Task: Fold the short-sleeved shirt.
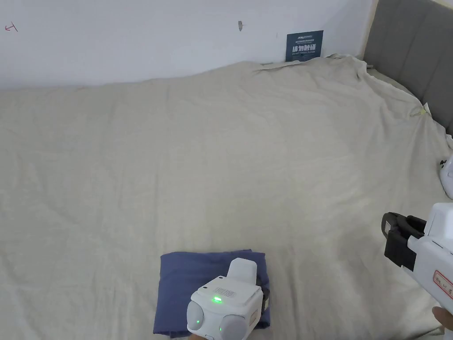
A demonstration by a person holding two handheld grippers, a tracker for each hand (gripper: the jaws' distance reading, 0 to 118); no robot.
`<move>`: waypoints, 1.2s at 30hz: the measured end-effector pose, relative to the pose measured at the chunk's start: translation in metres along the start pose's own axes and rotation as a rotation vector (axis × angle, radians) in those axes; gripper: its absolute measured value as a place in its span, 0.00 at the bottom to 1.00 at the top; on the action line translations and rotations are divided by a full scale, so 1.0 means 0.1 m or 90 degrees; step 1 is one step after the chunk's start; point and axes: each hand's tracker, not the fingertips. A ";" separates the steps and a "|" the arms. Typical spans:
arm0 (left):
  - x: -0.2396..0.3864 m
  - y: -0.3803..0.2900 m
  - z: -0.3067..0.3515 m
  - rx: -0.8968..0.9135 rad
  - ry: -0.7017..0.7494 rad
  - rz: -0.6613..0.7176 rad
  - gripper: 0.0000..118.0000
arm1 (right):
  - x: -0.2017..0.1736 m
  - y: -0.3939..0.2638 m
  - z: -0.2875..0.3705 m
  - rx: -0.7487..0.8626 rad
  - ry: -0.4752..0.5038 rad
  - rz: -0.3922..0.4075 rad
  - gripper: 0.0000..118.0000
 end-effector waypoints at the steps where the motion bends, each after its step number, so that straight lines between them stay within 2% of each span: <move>1: 0.00 0.02 0.03 0.003 -0.003 0.002 0.00 | -0.01 0.00 0.00 0.000 0.000 0.001 0.00; 7: -0.10 0.28 0.38 0.073 -0.026 0.039 0.00 | -0.08 0.07 0.06 0.015 0.006 0.006 0.00; 17: -0.47 0.91 1.29 0.232 0.002 0.037 0.00 | -0.32 0.21 0.13 0.051 0.024 0.021 0.00; 26: -0.91 1.00 1.88 0.336 0.160 -0.021 0.00 | -0.59 0.30 0.13 0.092 0.035 0.025 0.00; 36: -1.46 0.69 2.24 0.410 0.266 0.023 0.00 | -0.93 0.28 0.12 0.171 0.023 0.078 0.00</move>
